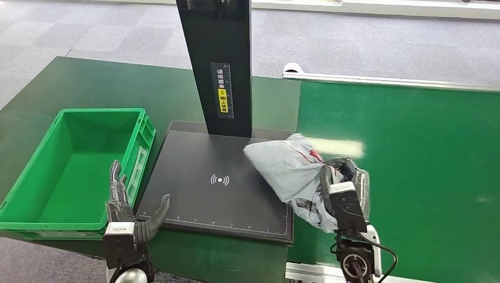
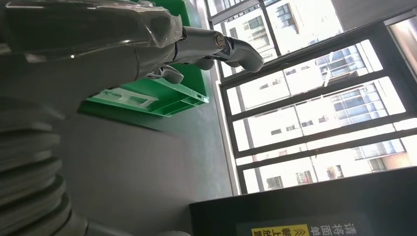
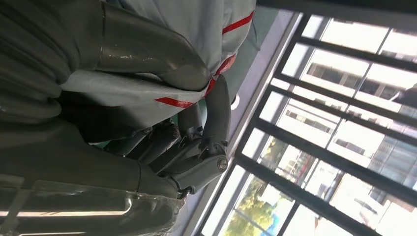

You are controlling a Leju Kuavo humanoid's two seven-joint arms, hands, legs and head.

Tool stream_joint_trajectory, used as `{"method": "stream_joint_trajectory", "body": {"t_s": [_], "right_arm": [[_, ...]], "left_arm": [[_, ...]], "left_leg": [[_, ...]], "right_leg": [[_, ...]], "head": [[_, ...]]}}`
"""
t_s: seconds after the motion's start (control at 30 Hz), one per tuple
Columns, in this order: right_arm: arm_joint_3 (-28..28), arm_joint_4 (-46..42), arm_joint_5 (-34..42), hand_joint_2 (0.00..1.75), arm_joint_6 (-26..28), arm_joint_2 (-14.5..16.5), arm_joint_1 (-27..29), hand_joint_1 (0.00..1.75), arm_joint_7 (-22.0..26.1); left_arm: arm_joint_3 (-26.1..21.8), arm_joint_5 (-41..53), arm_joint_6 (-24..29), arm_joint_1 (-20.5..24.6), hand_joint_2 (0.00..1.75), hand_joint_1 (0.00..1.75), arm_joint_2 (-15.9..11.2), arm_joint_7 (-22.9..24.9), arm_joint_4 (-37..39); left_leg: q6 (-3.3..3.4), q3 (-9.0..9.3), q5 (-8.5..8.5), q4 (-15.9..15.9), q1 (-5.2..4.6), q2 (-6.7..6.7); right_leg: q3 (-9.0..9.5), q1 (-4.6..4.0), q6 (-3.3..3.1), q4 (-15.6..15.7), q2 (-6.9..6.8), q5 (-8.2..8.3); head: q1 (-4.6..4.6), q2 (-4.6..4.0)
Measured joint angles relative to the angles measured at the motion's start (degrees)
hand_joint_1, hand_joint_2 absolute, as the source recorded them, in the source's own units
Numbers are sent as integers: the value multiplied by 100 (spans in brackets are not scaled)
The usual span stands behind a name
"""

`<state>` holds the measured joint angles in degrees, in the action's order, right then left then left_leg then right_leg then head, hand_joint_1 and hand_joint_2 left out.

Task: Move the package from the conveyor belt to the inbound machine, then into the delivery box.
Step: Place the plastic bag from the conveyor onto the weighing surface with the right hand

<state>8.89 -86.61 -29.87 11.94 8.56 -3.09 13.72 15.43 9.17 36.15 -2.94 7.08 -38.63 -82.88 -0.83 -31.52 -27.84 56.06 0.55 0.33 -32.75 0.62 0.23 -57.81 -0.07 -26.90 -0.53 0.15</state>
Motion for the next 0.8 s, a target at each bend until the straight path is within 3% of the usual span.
{"method": "stream_joint_trajectory", "body": {"t_s": [0.2, 0.33, 0.8], "right_arm": [[854, 479, 13, 175, -488, 190, -440, 175, -70], [1268, 871, 87, 175, -637, 271, -692, 0, -167], [1584, 1286, 343, 175, -709, 311, -1092, 0, -252]], "left_arm": [[-83, 75, 12, 228, 175, 0, 8, 24, 0], [-103, 154, 45, 306, 175, 0, 37, 126, -4], [-135, 543, -49, 501, 175, 0, 116, 444, -7]], "left_leg": [[0, -10, 0, 0, 0, 0], [0, -12, 0, 0, 0, -1], [0, -10, 0, 1, 0, -3]], "right_leg": [[-12, -1, -1, -2, 0, -1], [-13, -1, -1, -2, -2, -1], [-13, 0, 0, -1, -4, -1]], "head": [[1, -1], [2, -2], [2, -1]]}}
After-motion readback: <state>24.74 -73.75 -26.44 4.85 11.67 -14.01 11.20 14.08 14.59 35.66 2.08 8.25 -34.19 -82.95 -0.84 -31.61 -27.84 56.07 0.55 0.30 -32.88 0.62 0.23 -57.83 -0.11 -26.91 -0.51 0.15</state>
